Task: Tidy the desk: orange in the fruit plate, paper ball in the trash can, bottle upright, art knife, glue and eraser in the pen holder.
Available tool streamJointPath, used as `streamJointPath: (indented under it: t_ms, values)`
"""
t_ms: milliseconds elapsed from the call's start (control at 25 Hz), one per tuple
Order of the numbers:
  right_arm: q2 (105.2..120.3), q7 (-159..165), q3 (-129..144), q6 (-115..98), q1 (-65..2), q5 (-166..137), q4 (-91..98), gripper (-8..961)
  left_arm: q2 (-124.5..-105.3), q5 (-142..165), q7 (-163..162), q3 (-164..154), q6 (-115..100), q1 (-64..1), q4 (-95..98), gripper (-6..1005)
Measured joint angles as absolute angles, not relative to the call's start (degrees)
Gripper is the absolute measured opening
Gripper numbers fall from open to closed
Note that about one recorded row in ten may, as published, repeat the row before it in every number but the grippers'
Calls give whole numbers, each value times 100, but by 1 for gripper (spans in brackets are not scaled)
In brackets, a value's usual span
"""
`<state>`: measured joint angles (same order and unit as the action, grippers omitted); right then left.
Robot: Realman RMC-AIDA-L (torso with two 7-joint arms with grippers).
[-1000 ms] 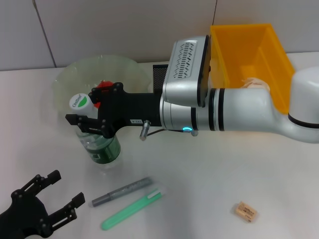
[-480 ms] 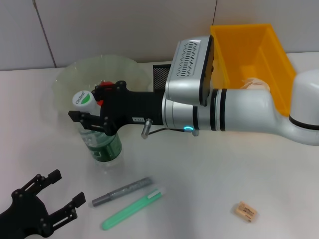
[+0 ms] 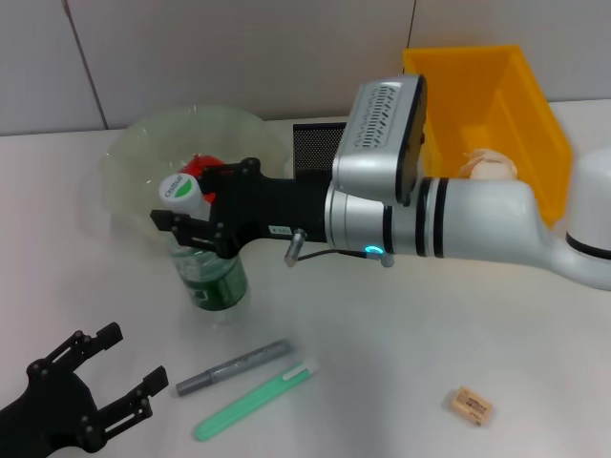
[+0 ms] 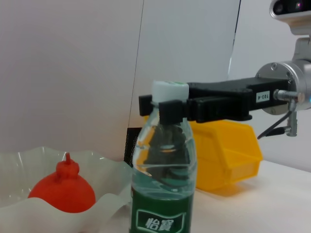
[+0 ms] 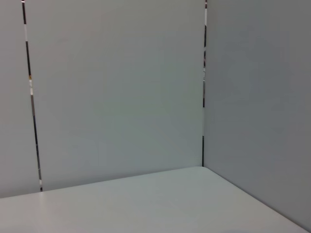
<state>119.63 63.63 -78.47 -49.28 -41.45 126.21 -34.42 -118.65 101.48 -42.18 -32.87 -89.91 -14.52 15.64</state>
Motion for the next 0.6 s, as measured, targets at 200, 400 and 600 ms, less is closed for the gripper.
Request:
streamJointPath:
  t_ms: [200, 400, 600]
  values:
    - [11961, 6363, -7872, -4934, -4069, 12627, -3426, 466, -11865, 10147, -4218, -3287, -8991, -1469, 1564, 818]
    - [11961, 6362, -7884, -4967, -4009, 12641, -3395, 469, -11865, 10156, -4219, -3287, -8991, -1484, 1564, 818]
    - [11960, 6362, -7876, -4985, -3914, 12636, -3410, 471, -11866, 10167, -4219, -3287, -8991, -1486, 1564, 818]
